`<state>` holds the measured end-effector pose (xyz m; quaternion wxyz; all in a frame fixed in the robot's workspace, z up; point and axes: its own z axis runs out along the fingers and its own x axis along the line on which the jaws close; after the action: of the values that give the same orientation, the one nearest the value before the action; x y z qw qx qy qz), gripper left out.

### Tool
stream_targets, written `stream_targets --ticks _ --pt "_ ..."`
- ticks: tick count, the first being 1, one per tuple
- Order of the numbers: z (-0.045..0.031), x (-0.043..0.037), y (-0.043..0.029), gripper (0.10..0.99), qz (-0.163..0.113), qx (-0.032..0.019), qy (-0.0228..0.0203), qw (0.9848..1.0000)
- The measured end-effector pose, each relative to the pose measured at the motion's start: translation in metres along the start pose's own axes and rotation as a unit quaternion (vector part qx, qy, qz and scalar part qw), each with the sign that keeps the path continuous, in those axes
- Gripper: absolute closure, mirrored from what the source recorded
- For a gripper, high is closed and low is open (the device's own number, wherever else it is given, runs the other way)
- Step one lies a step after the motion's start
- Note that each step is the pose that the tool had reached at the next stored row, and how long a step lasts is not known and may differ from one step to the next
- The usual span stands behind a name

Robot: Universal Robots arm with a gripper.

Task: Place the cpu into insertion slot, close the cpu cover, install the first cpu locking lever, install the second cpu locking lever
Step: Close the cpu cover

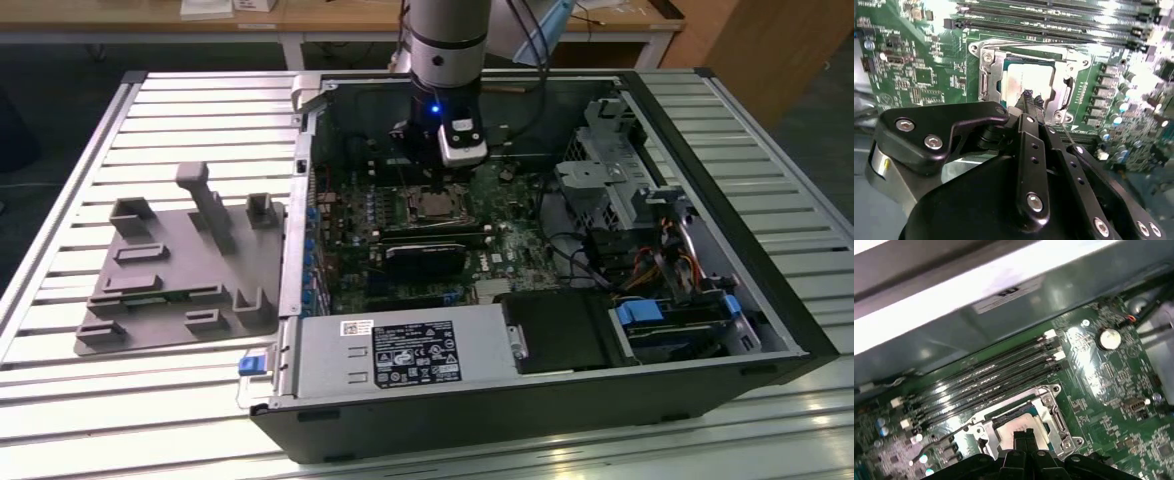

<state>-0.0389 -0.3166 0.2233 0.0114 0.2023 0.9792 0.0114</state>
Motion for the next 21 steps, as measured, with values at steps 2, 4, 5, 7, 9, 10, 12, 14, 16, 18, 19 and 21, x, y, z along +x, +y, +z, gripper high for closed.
stream_targets --ticks 2,4,5,7,9,10,12,14,16,18,19,21 --pt "0.0001 0.0000 0.0000 0.984 -0.018 0.0005 0.0001 0.9998" --pt "0.0000 0.0000 0.0000 0.984 -0.036 0.0006 0.0004 0.9993" --pt "0.0000 0.0000 0.0000 0.984 -0.045 0.0008 0.0006 0.9990" --pt "0.0000 0.0000 0.0000 0.984 -0.064 0.0010 0.0008 0.9980" --pt "0.0001 0.0000 0.0000 0.984 -0.091 0.0008 0.0013 0.9959" --pt "0.0001 0.0000 0.0001 0.984 -0.100 0.0006 0.0015 0.9950" --pt "0.0001 0.0000 0.0000 0.984 -0.118 0.0003 0.0020 0.9930" --pt "0.0002 0.0000 0.0000 0.984 -0.136 0.0000 0.0024 0.9907" --pt "0.0002 0.0000 0.0000 0.984 -0.154 -0.0004 0.0029 0.9881" --pt "0.0003 0.0000 0.0000 0.984 -0.171 -0.0007 0.0032 0.9853" --pt "0.0002 0.0001 -0.0002 0.984 -0.174 -0.0012 0.0024 0.9847" --pt "0.0004 0.0001 -0.0015 0.984 -0.175 -0.0046 -0.0005 0.9846"
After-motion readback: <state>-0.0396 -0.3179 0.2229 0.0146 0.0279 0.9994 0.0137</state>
